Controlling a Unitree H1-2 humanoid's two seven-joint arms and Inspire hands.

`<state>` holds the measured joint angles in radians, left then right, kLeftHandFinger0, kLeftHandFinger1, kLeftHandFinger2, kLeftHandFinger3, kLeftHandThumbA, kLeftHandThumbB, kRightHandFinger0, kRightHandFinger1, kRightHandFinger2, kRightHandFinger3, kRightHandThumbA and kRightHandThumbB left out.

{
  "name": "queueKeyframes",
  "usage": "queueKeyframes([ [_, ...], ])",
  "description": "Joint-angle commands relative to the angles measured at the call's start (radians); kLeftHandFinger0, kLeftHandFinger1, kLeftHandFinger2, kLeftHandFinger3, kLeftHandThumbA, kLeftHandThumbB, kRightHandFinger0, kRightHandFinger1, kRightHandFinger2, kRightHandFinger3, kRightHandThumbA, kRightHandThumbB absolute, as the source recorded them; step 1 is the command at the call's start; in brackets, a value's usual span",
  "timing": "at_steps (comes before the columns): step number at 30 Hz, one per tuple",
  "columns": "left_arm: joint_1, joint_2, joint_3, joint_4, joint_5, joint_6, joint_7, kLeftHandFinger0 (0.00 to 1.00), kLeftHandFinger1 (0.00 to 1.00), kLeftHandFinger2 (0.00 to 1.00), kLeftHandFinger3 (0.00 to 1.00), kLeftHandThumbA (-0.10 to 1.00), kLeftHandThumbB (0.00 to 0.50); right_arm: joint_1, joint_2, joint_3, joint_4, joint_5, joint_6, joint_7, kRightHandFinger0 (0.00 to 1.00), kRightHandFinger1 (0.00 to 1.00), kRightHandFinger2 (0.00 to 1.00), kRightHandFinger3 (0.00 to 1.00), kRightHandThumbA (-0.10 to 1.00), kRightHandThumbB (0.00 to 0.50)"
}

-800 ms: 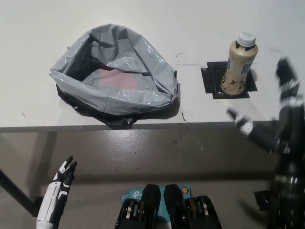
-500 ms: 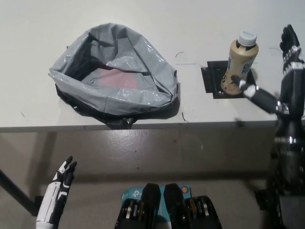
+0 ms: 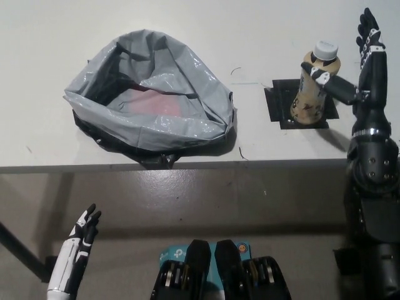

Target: Use the right hand to pick up a bottle of protein shake and place it into a plastic bag on the left side

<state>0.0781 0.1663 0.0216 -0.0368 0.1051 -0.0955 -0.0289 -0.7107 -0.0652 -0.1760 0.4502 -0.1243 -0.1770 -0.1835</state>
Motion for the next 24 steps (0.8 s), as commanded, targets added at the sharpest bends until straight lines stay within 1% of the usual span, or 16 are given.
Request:
queueKeyframes([
  [1, -0.005, 0.014, 0.004, -0.025, -0.032, -0.044, -0.020, 1.00, 1.00, 1.00, 1.00, 1.00, 0.165, -0.084, -0.027, -0.017, 0.036, 0.030, 0.014, -0.031, 1.00, 1.00, 1.00, 1.00, 1.00, 0.442],
  [2, -0.005, 0.014, 0.003, -0.023, -0.028, -0.050, -0.017, 1.00, 1.00, 1.00, 1.00, 1.00, 0.157, -0.089, -0.027, -0.020, 0.050, 0.033, 0.016, -0.035, 1.00, 1.00, 1.00, 1.00, 1.00, 0.443],
  [3, -0.004, 0.014, 0.002, -0.023, -0.027, -0.051, -0.017, 1.00, 1.00, 1.00, 1.00, 1.00, 0.161, -0.091, -0.028, -0.020, 0.057, 0.034, 0.015, -0.036, 1.00, 1.00, 1.00, 1.00, 1.00, 0.446],
  [4, -0.001, 0.014, 0.001, -0.024, -0.025, -0.052, -0.018, 1.00, 1.00, 1.00, 1.00, 1.00, 0.161, -0.094, -0.029, -0.021, 0.070, 0.035, 0.018, -0.038, 1.00, 1.00, 1.00, 1.00, 1.00, 0.463],
  [6, -0.002, 0.015, -0.001, -0.029, -0.020, -0.046, -0.021, 1.00, 1.00, 1.00, 1.00, 1.00, 0.168, -0.090, -0.032, -0.013, 0.075, 0.027, 0.035, -0.035, 1.00, 1.00, 1.00, 1.00, 1.00, 0.461],
  [7, -0.002, 0.017, -0.002, -0.031, -0.023, -0.045, -0.025, 1.00, 1.00, 1.00, 1.00, 1.00, 0.166, -0.086, -0.034, -0.007, 0.082, 0.021, 0.035, -0.032, 1.00, 1.00, 1.00, 1.00, 1.00, 0.451],
  [8, -0.001, 0.017, -0.002, -0.031, -0.030, -0.050, -0.027, 1.00, 1.00, 1.00, 1.00, 1.00, 0.151, -0.084, -0.036, 0.002, 0.095, 0.013, 0.028, -0.030, 1.00, 1.00, 1.00, 1.00, 1.00, 0.444],
  [9, -0.001, 0.017, -0.001, -0.030, -0.037, -0.049, -0.030, 1.00, 1.00, 1.00, 1.00, 1.00, 0.150, -0.085, -0.039, 0.008, 0.107, 0.010, 0.024, -0.029, 1.00, 1.00, 1.00, 1.00, 1.00, 0.443],
  [11, -0.001, 0.018, -0.001, -0.032, -0.032, -0.044, -0.029, 1.00, 1.00, 1.00, 1.00, 1.00, 0.147, -0.084, -0.038, 0.012, 0.113, 0.012, 0.034, -0.026, 1.00, 1.00, 1.00, 1.00, 1.00, 0.453],
  [15, -0.001, 0.018, -0.001, -0.038, -0.036, -0.041, -0.034, 1.00, 1.00, 1.00, 1.00, 1.00, 0.132, -0.075, -0.031, 0.026, 0.120, 0.012, 0.041, -0.020, 1.00, 1.00, 1.00, 1.00, 1.00, 0.450],
  [16, -0.005, 0.017, -0.003, -0.036, -0.032, -0.039, -0.034, 1.00, 1.00, 1.00, 1.00, 1.00, 0.132, -0.073, -0.033, 0.033, 0.119, 0.002, 0.046, -0.022, 1.00, 1.00, 1.00, 1.00, 1.00, 0.466],
  [18, -0.005, 0.016, -0.003, -0.034, -0.031, -0.043, -0.033, 1.00, 1.00, 1.00, 1.00, 1.00, 0.132, -0.064, -0.029, 0.048, 0.117, 0.006, 0.047, -0.005, 1.00, 1.00, 1.00, 1.00, 1.00, 0.451],
  [20, -0.008, 0.016, -0.003, -0.032, -0.035, -0.041, -0.035, 1.00, 1.00, 1.00, 1.00, 1.00, 0.147, -0.062, -0.024, 0.060, 0.121, 0.004, 0.043, -0.007, 1.00, 1.00, 1.00, 1.00, 1.00, 0.443],
  [21, -0.010, 0.017, -0.004, -0.031, -0.036, -0.041, -0.037, 1.00, 1.00, 1.00, 1.00, 1.00, 0.139, -0.063, -0.021, 0.064, 0.126, 0.007, 0.045, -0.002, 1.00, 1.00, 1.00, 1.00, 1.00, 0.444],
  [22, -0.010, 0.018, -0.004, -0.030, -0.034, -0.043, -0.037, 1.00, 1.00, 1.00, 1.00, 1.00, 0.139, -0.063, -0.022, 0.072, 0.131, 0.004, 0.040, -0.002, 1.00, 1.00, 1.00, 1.00, 1.00, 0.432],
  [24, -0.009, 0.018, -0.003, -0.033, -0.027, -0.039, -0.035, 1.00, 1.00, 1.00, 1.00, 1.00, 0.146, -0.067, -0.022, 0.088, 0.146, -0.004, 0.034, -0.005, 1.00, 1.00, 1.00, 1.00, 1.00, 0.441],
])
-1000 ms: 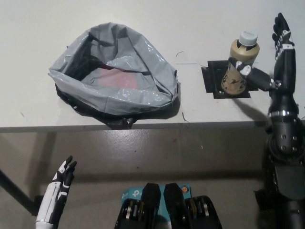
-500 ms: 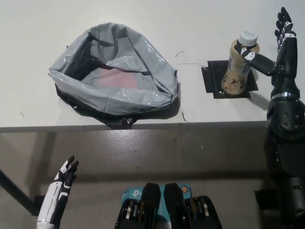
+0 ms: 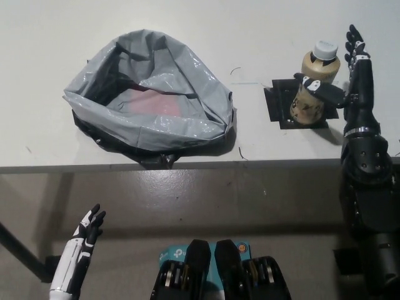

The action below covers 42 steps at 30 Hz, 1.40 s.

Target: Use the right hand to pick up a bottle of protein shake and place it into a plastic bag on the left side

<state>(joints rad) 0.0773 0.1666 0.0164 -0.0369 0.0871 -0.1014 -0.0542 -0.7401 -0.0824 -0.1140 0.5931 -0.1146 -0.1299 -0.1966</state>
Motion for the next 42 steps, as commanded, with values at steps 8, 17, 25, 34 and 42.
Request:
queueKeyframes([
  [8, -0.012, 0.013, 0.007, -0.033, -0.013, -0.033, -0.012, 1.00, 1.00, 1.00, 1.00, 1.00, 0.152, -0.073, -0.009, 0.052, 0.054, -0.010, 0.049, 0.005, 1.00, 1.00, 1.00, 1.00, 1.00, 0.484],
  [17, -0.025, 0.016, 0.016, -0.033, -0.011, -0.030, -0.007, 1.00, 1.00, 1.00, 1.00, 1.00, 0.174, -0.188, -0.021, -0.012, 0.309, 0.073, -0.026, 0.003, 1.00, 1.00, 1.00, 1.00, 1.00, 0.473],
  [25, -0.033, 0.015, 0.016, -0.034, -0.014, -0.032, -0.008, 1.00, 1.00, 1.00, 1.00, 1.00, 0.165, -0.360, 0.022, -0.343, 0.537, 0.401, -0.068, -0.046, 0.26, 0.29, 0.51, 1.00, 0.54, 0.382],
  [34, -0.059, 0.033, 0.011, -0.049, -0.013, -0.004, -0.025, 1.00, 1.00, 1.00, 1.00, 1.00, 0.163, -0.370, 0.040, -0.445, 0.457, 0.429, -0.055, -0.024, 0.00, 0.01, 0.32, 0.32, 0.08, 0.270],
  [42, -0.044, 0.032, 0.005, -0.053, -0.035, -0.008, -0.038, 1.00, 1.00, 1.00, 1.00, 1.00, 0.124, -0.330, 0.041, -0.251, 0.358, 0.237, -0.148, -0.068, 0.00, 0.30, 0.71, 0.40, -0.10, 0.162],
])
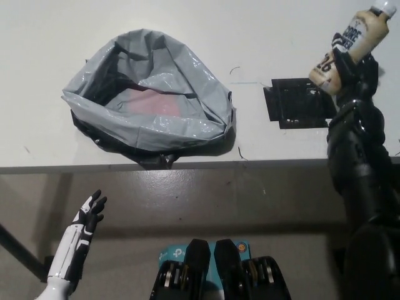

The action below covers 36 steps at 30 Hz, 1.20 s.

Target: Use the right hand to pick up a bottle of protein shake and place it into a plastic bag on the left side

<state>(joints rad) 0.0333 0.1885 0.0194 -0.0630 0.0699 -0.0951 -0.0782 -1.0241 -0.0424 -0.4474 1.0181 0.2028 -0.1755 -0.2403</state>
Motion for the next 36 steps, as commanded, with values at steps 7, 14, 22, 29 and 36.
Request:
queueKeyframes([
  [7, 0.001, 0.013, 0.001, -0.018, -0.031, -0.010, -0.021, 1.00, 1.00, 1.00, 1.00, 1.00, 0.139, -0.039, 0.004, 0.385, -0.299, -0.333, 0.002, -0.055, 0.00, 0.08, 0.40, 0.13, -0.10, 0.123],
  [14, 0.003, 0.015, -0.009, -0.013, -0.026, -0.014, -0.032, 1.00, 1.00, 1.00, 1.00, 1.00, 0.149, -0.062, 0.020, 0.596, -0.422, -0.445, 0.113, 0.012, 0.00, 0.30, 0.69, 0.66, -0.10, 0.101],
  [22, 0.000, 0.021, -0.013, -0.028, -0.013, -0.003, -0.038, 1.00, 1.00, 1.00, 1.00, 1.00, 0.127, -0.199, 0.054, 0.781, -0.126, -0.550, -0.038, -0.036, 0.00, 0.06, 0.41, 0.42, -0.10, 0.126],
  [29, -0.014, 0.027, -0.018, -0.027, -0.016, -0.013, -0.052, 1.00, 1.00, 1.00, 1.00, 1.00, 0.118, -0.255, 0.107, 0.859, 0.038, -0.612, -0.068, -0.101, 0.00, 0.30, 0.67, 0.74, -0.10, 0.141],
  [36, -0.019, 0.031, -0.019, -0.036, -0.031, 0.003, -0.066, 1.00, 1.00, 1.00, 1.00, 1.00, 0.144, -0.268, 0.130, 0.931, 0.162, -0.661, -0.068, -0.100, 0.00, 0.41, 0.79, 0.90, -0.10, 0.140],
])
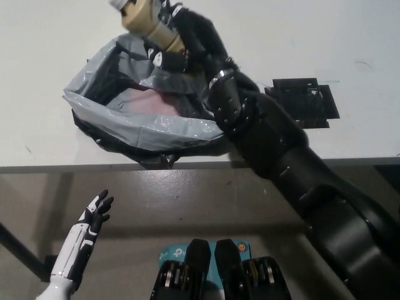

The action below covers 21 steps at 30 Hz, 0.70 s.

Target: Use the right hand to pick up a bottle of protein shake and place it into a plastic bag on the left side

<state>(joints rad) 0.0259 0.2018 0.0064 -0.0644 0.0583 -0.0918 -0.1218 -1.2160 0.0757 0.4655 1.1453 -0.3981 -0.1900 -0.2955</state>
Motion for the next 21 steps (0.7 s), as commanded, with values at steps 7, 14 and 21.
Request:
queueKeyframes([
  [7, -0.029, 0.025, -0.014, -0.039, -0.003, 0.007, -0.028, 1.00, 1.00, 1.00, 1.00, 1.00, 0.135, -0.084, 0.033, -0.027, 0.123, 0.024, -0.025, 0.187, 0.25, 0.70, 1.00, 1.00, 0.00, 0.236],
  [14, -0.048, 0.029, -0.019, -0.036, -0.004, 0.011, -0.035, 1.00, 1.00, 1.00, 1.00, 1.00, 0.137, -0.089, 0.022, -0.093, 0.111, 0.119, 0.065, 0.492, 1.00, 1.00, 1.00, 1.00, 0.69, 0.434],
  [21, -0.065, 0.033, -0.024, -0.034, 0.001, 0.022, -0.040, 1.00, 1.00, 1.00, 1.00, 0.99, 0.123, -0.069, 0.027, -0.183, -0.006, 0.218, 0.124, 0.614, 1.00, 1.00, 1.00, 1.00, 0.84, 0.500],
])
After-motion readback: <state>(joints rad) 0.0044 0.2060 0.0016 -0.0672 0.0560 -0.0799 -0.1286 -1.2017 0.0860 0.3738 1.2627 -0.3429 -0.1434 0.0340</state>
